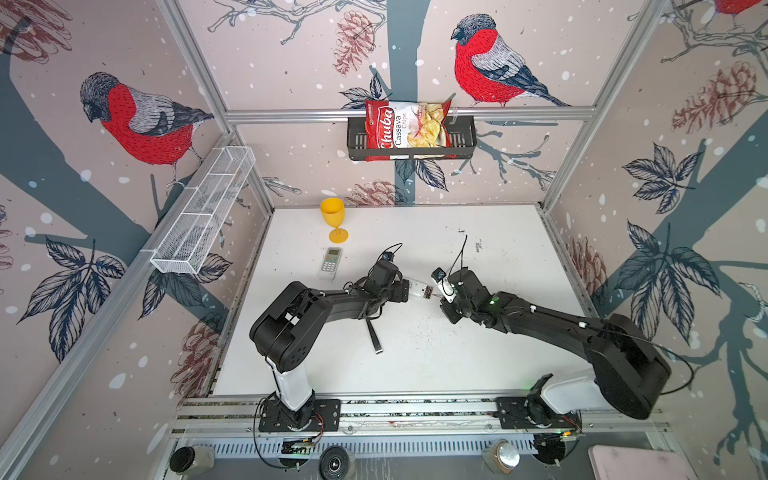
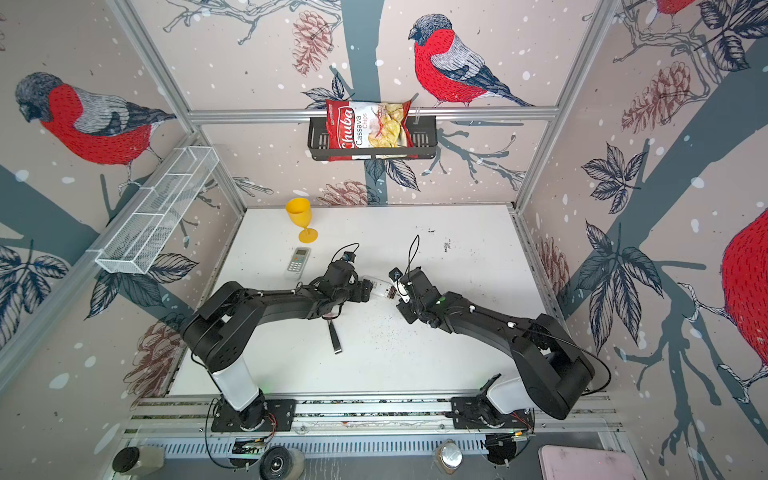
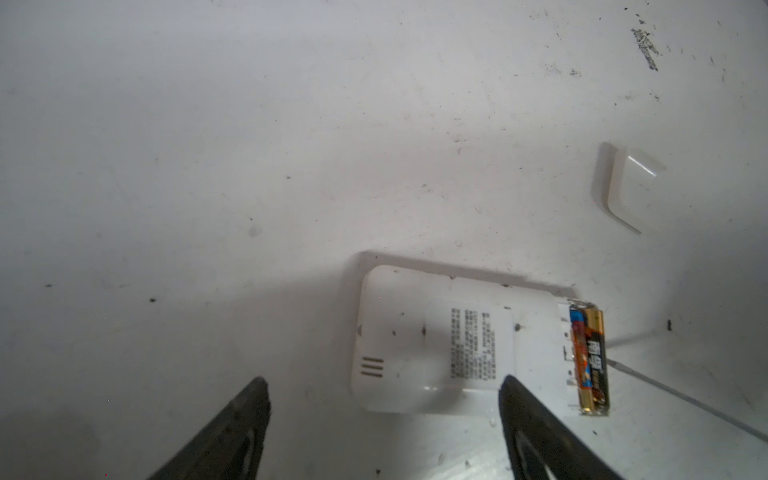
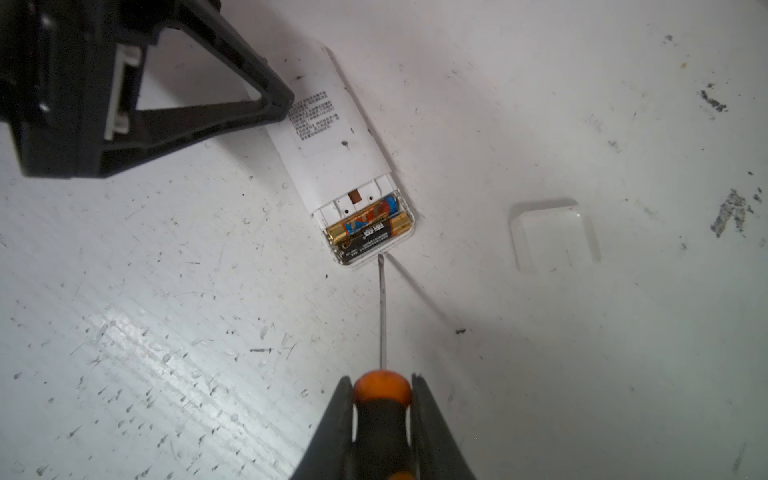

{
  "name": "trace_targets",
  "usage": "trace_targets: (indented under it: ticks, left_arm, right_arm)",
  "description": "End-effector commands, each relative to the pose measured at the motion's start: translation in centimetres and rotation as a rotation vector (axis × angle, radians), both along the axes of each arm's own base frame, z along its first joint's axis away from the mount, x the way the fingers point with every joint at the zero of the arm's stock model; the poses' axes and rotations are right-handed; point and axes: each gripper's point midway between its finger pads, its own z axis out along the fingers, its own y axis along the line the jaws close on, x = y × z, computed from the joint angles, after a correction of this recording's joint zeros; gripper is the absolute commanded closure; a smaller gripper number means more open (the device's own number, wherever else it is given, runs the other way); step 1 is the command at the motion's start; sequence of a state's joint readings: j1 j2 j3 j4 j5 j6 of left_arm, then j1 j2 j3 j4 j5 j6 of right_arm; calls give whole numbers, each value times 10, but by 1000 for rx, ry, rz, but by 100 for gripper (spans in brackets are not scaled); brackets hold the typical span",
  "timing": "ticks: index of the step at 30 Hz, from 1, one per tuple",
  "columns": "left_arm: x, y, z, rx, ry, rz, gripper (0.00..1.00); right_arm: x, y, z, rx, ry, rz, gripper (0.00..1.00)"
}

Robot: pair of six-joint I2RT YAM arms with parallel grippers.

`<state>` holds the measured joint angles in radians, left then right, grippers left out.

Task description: Unload the batteries from the remote control

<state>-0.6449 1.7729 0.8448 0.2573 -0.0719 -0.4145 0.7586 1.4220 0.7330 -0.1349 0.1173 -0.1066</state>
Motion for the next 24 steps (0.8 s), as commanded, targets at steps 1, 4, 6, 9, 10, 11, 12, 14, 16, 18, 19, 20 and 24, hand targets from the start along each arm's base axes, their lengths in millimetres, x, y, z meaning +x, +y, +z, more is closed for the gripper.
trace_targets:
  ticks: [1, 4, 6, 9, 10, 11, 12, 14, 16, 18, 19, 20, 24]
  left_arm:
    - [4, -3, 4, -15, -19, -6, 15]
    - [4, -5, 3, -20, -15, -11, 16]
    - [4, -6, 2, -23, -12, -13, 17]
    - [4, -7, 0, -22, -8, -15, 18]
    - [4, -7, 0, -22, -9, -14, 18]
    - [4, -7, 0, -23, -9, -14, 18]
    - [4, -6, 0, -23, -8, -13, 18]
    - [4, -6, 2, -23, -12, -13, 18]
    - [3, -6, 1, -21, -10, -12, 18]
    - [4, -6, 2, -23, -15, -10, 18]
    - [3, -5, 0, -22, -12, -10, 18]
    - [3, -5, 0, -23, -11, -10, 18]
    - [2, -5, -2, -26, -7, -10, 19]
  right_arm:
    - [4, 7, 5, 24, -15, 19, 100]
    - [3, 9, 7, 36, -16, 29, 100]
    - [2, 10, 9, 45, -20, 35, 100]
    - [3, 8, 12, 45, -31, 26, 100]
    - [4, 8, 14, 45, -34, 20, 100]
    - [4, 8, 15, 45, -35, 19, 100]
    - [4, 7, 16, 45, -36, 17, 100]
    - [4, 8, 19, 54, -41, 19, 100]
    - [3, 8, 20, 61, -43, 24, 100]
    - [2, 8, 18, 58, -38, 25, 100]
    - [2, 8, 16, 55, -33, 23, 100]
    - [1, 8, 14, 53, -28, 26, 100]
    - [1, 9, 8, 47, -13, 28, 100]
